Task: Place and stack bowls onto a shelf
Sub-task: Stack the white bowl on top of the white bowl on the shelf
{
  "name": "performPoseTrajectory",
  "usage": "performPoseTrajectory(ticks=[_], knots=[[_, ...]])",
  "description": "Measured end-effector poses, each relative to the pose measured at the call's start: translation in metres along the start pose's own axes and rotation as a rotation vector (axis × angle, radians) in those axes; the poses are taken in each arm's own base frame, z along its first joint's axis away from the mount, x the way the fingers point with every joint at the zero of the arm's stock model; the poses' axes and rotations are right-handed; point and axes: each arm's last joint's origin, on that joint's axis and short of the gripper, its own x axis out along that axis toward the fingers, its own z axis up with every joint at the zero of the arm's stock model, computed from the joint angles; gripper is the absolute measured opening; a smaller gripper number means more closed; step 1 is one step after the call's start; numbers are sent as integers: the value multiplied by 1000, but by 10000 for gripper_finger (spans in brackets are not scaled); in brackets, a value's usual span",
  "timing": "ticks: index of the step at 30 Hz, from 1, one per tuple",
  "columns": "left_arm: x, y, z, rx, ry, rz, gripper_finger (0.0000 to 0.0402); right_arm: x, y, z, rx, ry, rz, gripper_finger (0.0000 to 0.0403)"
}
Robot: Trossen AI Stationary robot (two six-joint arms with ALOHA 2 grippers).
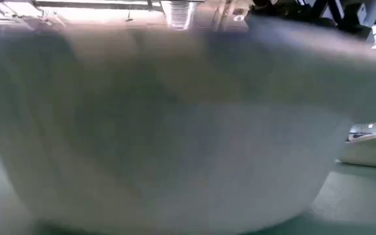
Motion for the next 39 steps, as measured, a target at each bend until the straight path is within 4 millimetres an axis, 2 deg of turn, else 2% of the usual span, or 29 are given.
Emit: performPoseTrajectory(ticks=[9,15,19,24,31,37,39], knots=[[0,1,0,-2,5,-1,138,7,9,4,-37,43,110,212],[0,2,0,1,12,-16,138,7,5,5,-66,50,69,209],[1,4,1,-4,20,-29,138,11,1,3,-64,62,74,186],[3,10,3,-4,20,-23,138,11,5,1,-57,100,149,147],[5,15,6,11,24,-24,138,11,2,1,-61,110,122,91],[6,20,7,26,24,-17,138,12,3,1,-60,109,125,19],[6,22,8,31,24,-15,138,11,3,2,-68,103,123,16]])
